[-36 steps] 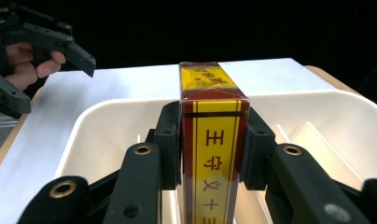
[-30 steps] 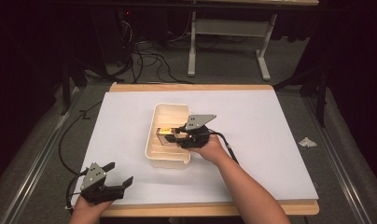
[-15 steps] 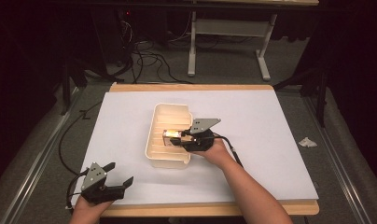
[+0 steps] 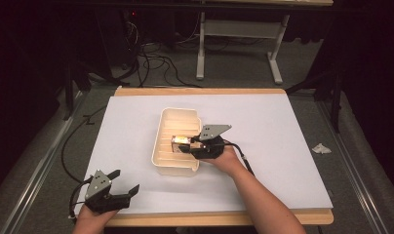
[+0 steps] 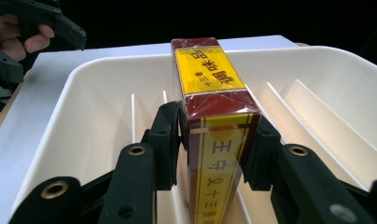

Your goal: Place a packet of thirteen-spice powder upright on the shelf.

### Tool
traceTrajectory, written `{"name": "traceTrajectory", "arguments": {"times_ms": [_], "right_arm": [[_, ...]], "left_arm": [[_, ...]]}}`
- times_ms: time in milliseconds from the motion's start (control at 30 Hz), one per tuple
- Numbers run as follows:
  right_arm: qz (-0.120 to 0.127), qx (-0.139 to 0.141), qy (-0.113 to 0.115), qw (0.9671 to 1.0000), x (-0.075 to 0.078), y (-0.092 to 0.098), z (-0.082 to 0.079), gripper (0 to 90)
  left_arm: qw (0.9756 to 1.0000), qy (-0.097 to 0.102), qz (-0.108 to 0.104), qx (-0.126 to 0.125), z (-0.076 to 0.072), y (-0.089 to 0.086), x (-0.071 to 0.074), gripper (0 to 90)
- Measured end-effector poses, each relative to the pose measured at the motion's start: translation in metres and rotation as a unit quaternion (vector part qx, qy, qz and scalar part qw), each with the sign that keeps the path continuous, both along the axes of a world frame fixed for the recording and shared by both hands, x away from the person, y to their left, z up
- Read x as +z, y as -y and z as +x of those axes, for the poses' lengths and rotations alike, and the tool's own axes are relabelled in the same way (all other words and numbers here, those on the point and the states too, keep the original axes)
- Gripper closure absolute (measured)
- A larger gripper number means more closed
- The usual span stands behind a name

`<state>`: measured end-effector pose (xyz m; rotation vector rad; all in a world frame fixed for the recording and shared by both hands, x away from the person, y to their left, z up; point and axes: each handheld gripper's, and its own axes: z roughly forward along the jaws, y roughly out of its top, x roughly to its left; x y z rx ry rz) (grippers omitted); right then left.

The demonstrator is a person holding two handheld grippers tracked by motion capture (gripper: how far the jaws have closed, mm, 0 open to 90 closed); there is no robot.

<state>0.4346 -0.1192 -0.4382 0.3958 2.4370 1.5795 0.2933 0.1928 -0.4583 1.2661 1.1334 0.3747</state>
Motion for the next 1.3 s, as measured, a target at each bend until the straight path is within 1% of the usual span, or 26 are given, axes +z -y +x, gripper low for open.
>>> {"name": "traceTrajectory", "arguments": {"times_ms": [167,233,633,833,1000,1133,1300], "right_arm": [[-0.002,-0.002,0.0,1.0,0.0001,-0.0001,-0.0001,63.2],[0.001,-0.001,0.0,1.0,-0.0002,-0.0004,0.0003,62.9],[-0.005,-0.006,-0.005,1.0,0.002,-0.003,-0.0003,61.5],[-0.004,-0.004,-0.003,1.0,0.0044,-0.0048,-0.0008,59.6],[-0.005,-0.001,-0.003,1.0,0.0057,-0.0059,-0.0001,54.9],[-0.005,-0.006,-0.007,0.9999,0.0061,-0.008,-0.0003,50.0],[-0.003,-0.011,-0.005,0.9999,0.0076,-0.0097,0.0002,44.9]], "left_arm": [[1.0,-0.001,0.001,0.0,0.0002,-0.0001,-0.0001,14.0],[1.0,0.001,0.002,-0.001,0.0,-0.0001,0.0001,14.0],[1.0,0.001,-0.001,0.001,-0.0003,-0.0014,0.001,14.0],[1.0,0.001,0.001,0.0,-0.0003,-0.0014,0.0008,14.0],[1.0,0.001,0.0,0.001,-0.0004,-0.0018,0.0011,14.0],[1.0,0.001,0.0,0.001,-0.0003,-0.0019,0.001,14.0],[1.0,0.002,0.0,0.001,-0.0004,-0.0021,0.0012,14.0]]}}
